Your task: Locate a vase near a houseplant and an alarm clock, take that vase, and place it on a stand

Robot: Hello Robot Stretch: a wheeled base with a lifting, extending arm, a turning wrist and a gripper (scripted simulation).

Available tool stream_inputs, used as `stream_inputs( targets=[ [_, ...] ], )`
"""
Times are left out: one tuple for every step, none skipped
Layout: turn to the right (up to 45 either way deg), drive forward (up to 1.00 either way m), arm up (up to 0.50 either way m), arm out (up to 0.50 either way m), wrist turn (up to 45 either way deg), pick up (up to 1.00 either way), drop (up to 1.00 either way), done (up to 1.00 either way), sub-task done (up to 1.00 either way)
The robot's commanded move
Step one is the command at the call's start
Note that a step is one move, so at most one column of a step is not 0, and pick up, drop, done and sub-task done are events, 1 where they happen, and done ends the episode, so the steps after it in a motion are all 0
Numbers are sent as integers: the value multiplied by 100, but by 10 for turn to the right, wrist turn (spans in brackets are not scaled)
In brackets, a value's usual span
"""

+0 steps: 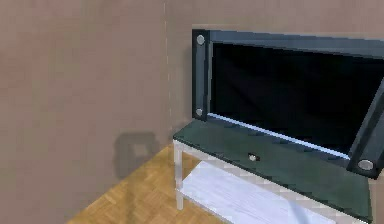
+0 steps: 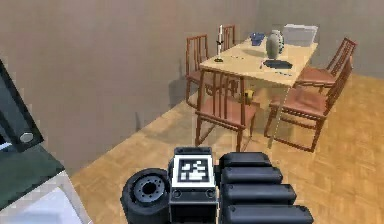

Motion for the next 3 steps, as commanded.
stream_inputs(
  targets=[
    [0, 40, 0, 0, 0, 0, 0, 0, 0],
    [-150, 0, 0, 0, 0, 0, 0, 0, 0],
    [60, 0, 0, 0, 0, 0, 0, 0, 0]
  ],
)
